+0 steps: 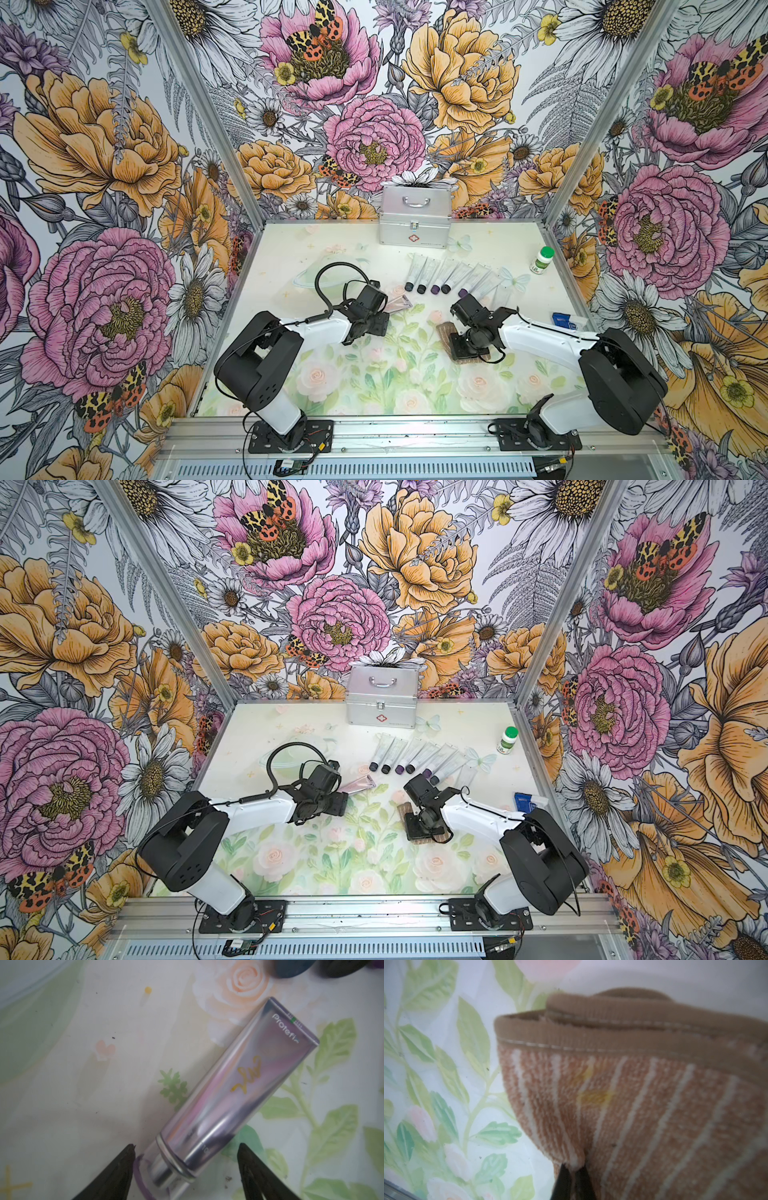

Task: Wipe the surface of the toothpaste tube
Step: Move the toothpaste to the center of the board.

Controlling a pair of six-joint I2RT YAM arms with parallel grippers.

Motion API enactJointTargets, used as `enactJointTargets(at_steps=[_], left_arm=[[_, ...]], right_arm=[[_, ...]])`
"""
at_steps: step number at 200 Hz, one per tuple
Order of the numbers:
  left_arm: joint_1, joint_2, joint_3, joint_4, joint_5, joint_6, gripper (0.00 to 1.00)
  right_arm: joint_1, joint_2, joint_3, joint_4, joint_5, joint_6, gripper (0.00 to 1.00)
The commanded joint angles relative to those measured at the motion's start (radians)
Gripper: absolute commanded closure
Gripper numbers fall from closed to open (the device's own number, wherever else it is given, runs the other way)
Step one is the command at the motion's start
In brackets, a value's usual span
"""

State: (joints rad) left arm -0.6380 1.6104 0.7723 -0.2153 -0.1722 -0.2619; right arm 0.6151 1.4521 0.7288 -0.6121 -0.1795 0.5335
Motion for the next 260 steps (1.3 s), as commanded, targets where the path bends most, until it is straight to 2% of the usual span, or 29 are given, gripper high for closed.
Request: enactJointTargets(at_steps=[1, 27, 57, 105, 179, 199, 232, 260], left_arm=[[0.008, 0.017, 0.03, 0.051, 0.08, 0.042, 0.27], [0.009, 0.037, 0.044, 0.042, 0.113, 0.049, 0.4], [-0.023, -0.003, 0.027, 0.033, 0.128, 0.026, 0.46], [-0.036, -0.036, 0.007, 0.022, 0.129, 0.036, 0.46], [-0.063, -0.005, -0.02, 0.052, 0.092, 0.022, 0.47], [-0.065, 0.01, -0.024, 0.064, 0.092, 0.024, 0.53], [-0.068, 0.046, -0.02, 0.082, 0.095, 0.03, 0.72], [-0.091, 0.039, -0.028, 0.086, 0.1, 0.034, 0.74]], right_arm=[[0.007, 0.008, 0.029, 0.002, 0.003, 0.005, 1.0], [0.006, 0.014, 0.034, -0.001, 0.003, 0.005, 1.0], [0.007, 0.017, 0.035, 0.0, 0.008, 0.005, 1.0], [0.009, 0.037, 0.049, -0.001, 0.006, -0.002, 1.0], [0.008, 0.035, 0.052, -0.002, 0.005, -0.001, 1.0], [0.009, 0.031, 0.05, -0.003, 0.006, -0.001, 1.0], [0.008, 0.028, 0.052, -0.005, 0.002, 0.001, 1.0], [0.007, 0.024, 0.069, -0.018, -0.012, -0.005, 1.0]])
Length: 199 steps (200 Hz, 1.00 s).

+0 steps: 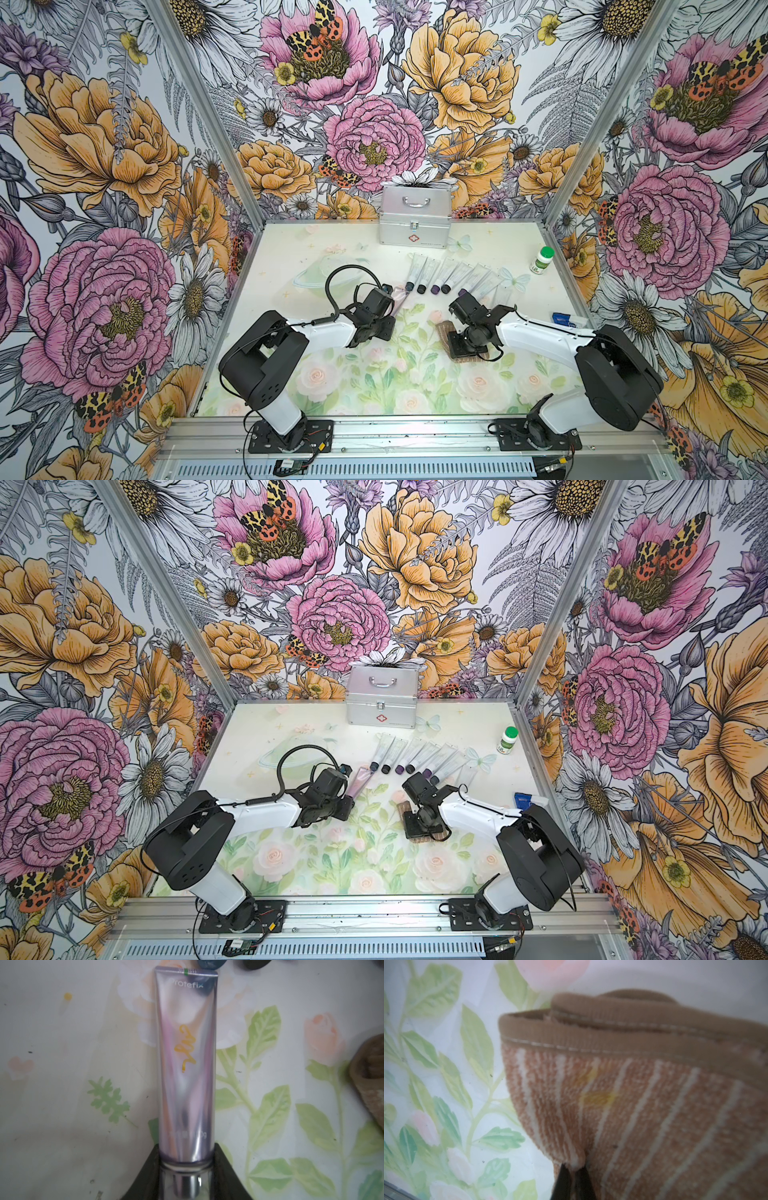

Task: Wipe the surface of the toothpaste tube
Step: Move the toothpaste to the center of the board, then wipe the dirt from the toothpaste tube.

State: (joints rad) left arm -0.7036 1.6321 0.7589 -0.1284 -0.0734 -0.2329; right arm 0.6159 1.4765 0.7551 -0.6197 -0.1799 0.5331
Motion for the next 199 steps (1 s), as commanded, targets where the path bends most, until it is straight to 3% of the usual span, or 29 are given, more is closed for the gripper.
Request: enactJointTargets(at_steps=[1, 58, 112, 199], left_arm=[[-0.027, 0.015, -0.016, -0.001, 0.001, 0.005, 0.74], [-0.157, -0.14, -0.093, 0.014, 0.041, -0.002, 0.68], [-0.278, -0.137, -0.1, 0.016, 0.02, -0.022, 0.68], [-0.286, -0.058, -0.079, 0.045, 0.029, -0.015, 0.69]], right_arm=[[0.005, -0.001, 0.044, -0.01, -0.013, -0.005, 1.0], [-0.066, -0.014, 0.167, -0.059, -0.107, -0.036, 1.0], [-0.057, 0.077, 0.311, -0.082, -0.166, -0.05, 1.0], [-0.017, 0.241, 0.338, -0.006, -0.245, -0.04, 1.0]])
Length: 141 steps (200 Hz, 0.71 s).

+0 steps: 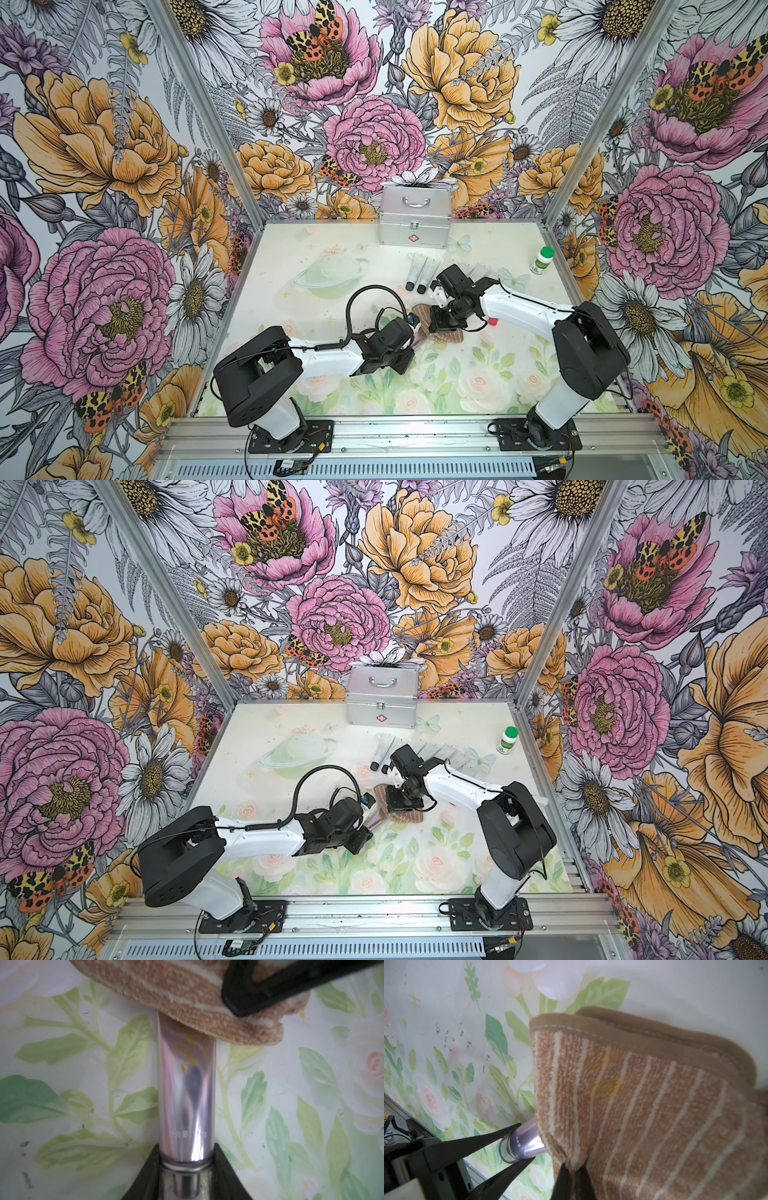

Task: Wipe the surface of the toothpaste tube
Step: Wipe the dirt from the toothpaste tube.

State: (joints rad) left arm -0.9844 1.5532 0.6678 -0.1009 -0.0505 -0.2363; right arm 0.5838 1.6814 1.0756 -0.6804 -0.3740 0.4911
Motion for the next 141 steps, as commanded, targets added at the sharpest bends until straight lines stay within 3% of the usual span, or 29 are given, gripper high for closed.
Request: enactJointTargets(at_steps=[1, 61, 141], left_arm=[[-0.005, 0.022, 0.011, 0.018, 0.006, -0.012, 0.69], [-0.005, 0.027, 0.011, 0.022, 0.017, -0.015, 0.7], [-0.022, -0.007, -0.021, 0.037, -0.008, -0.028, 0.71]], right_arm=[[0.016, 0.038, 0.018, 0.057, -0.053, 0.002, 1.0], [0.054, 0.136, 0.033, 0.123, -0.099, 0.042, 1.0], [-0.034, 0.164, 0.027, 0.085, 0.077, -0.003, 1.0]])
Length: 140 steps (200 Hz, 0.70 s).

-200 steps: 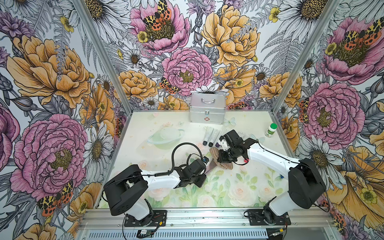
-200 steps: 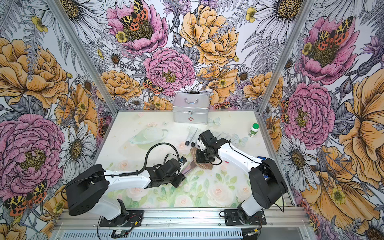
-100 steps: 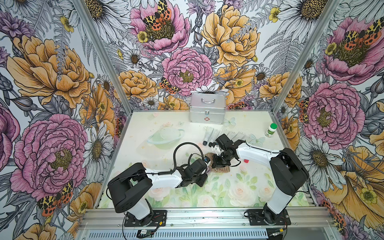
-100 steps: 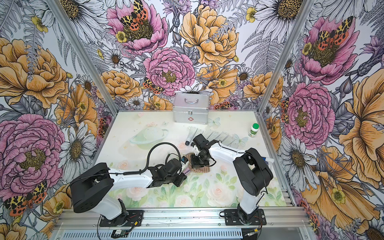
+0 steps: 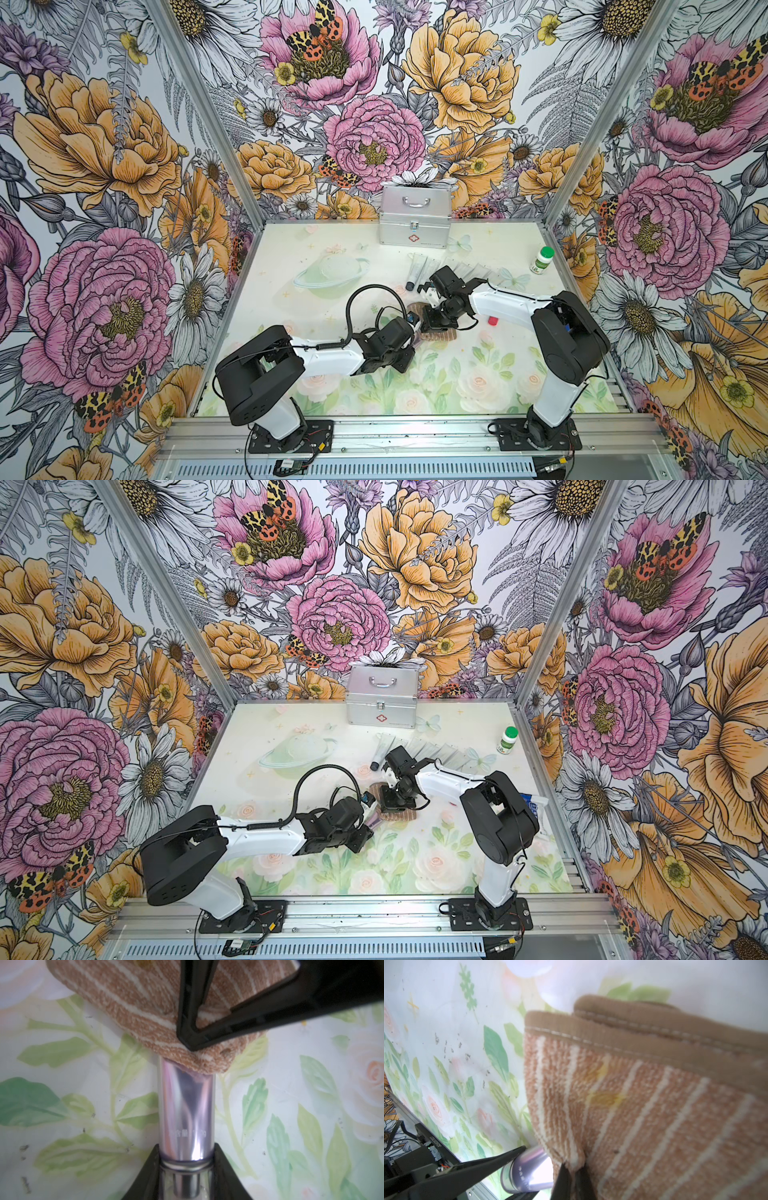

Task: Wipe the surface of the toothpaste tube
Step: Wipe the dirt from the toothpaste tube.

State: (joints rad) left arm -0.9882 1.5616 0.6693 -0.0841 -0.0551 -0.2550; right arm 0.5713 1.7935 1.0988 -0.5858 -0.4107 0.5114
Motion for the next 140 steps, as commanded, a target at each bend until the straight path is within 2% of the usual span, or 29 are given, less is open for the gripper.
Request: enactJointTargets(at_steps=[1, 40, 105, 140], left_arm=[[-0.018, -0.016, -0.022, 0.021, -0.003, -0.011, 0.71], [-0.023, -0.026, -0.045, 0.048, -0.031, -0.024, 0.7], [-0.05, -0.053, -0.097, 0.136, -0.122, -0.036, 0.71], [-0.051, -0.063, -0.113, 0.154, -0.14, -0.032, 0.71]], right_arm=[[-0.022, 0.054, 0.005, -0.009, 0.114, -0.024, 1.0], [-0.017, 0.072, 0.021, -0.008, 0.089, -0.025, 1.0], [0.067, 0.003, -0.011, -0.005, -0.066, -0.001, 1.0], [0.094, -0.01, -0.044, -0.003, -0.079, 0.006, 1.0]])
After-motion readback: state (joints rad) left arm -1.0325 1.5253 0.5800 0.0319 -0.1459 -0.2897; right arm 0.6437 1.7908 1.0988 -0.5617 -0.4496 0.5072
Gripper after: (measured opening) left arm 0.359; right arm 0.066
